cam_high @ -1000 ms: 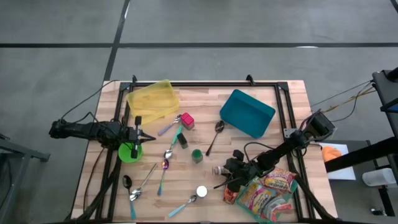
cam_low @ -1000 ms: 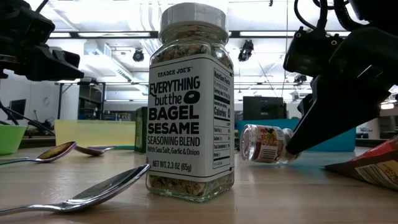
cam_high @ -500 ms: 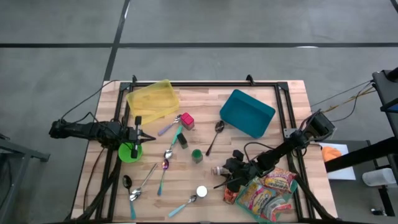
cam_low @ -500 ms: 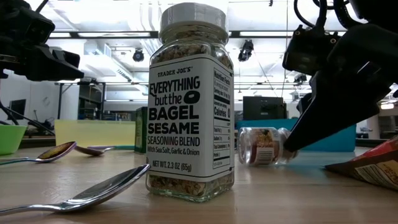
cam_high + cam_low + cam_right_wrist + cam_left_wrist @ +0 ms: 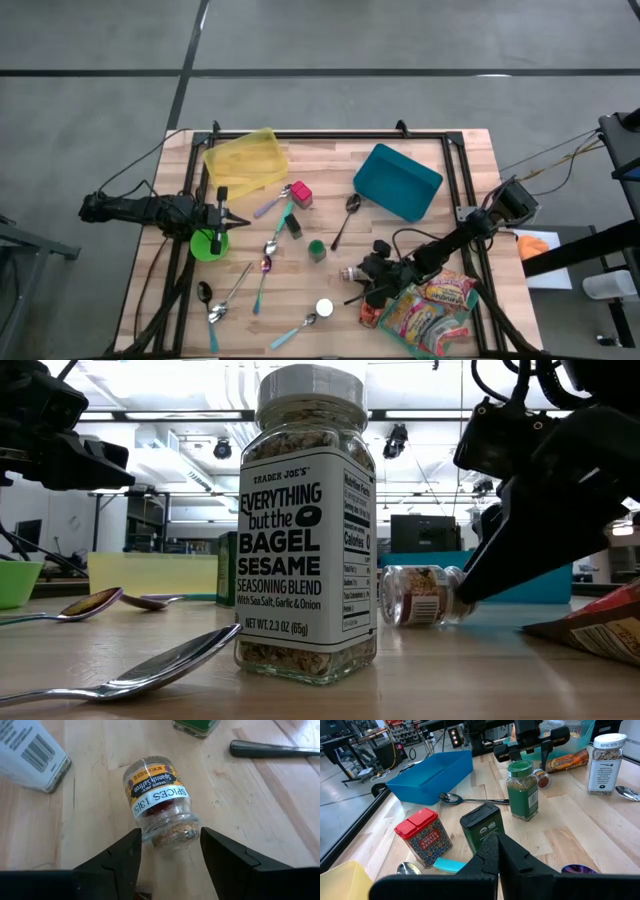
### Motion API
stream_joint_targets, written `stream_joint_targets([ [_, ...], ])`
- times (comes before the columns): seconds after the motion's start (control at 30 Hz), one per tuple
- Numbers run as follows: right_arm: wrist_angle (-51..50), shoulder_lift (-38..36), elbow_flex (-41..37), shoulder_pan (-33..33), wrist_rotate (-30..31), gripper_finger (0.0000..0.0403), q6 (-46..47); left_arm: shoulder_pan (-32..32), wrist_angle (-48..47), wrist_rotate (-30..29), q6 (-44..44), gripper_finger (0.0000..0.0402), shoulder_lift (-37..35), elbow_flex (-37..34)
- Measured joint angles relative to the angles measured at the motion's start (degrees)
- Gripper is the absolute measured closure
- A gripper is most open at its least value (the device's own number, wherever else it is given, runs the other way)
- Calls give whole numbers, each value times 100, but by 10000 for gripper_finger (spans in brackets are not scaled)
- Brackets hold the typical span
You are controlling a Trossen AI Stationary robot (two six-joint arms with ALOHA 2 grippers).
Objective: Pick & Place Food Item
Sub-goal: Put the brown seasoning bottle into the blue bin
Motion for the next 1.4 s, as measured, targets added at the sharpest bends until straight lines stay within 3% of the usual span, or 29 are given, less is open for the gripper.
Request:
stream_joint_targets([
  [0.27,308,0,-108,7,49,188,-323,-1,0,0,0,401,0,0],
  [0.53,1586,-2,-681,62,-64,98,-940,0,0,0,0,401,0,-2],
  [0.83,3707,7,-1547,61,-267,85,-1549,-1,0,0,0,401,-1,0],
  [1.07,3625,15,-1511,-58,-478,85,-1649,-1,0,0,0,401,0,-2],
  [1.4,2469,15,-984,-348,-952,85,-1649,-1,1,0,0,401,0,-1],
])
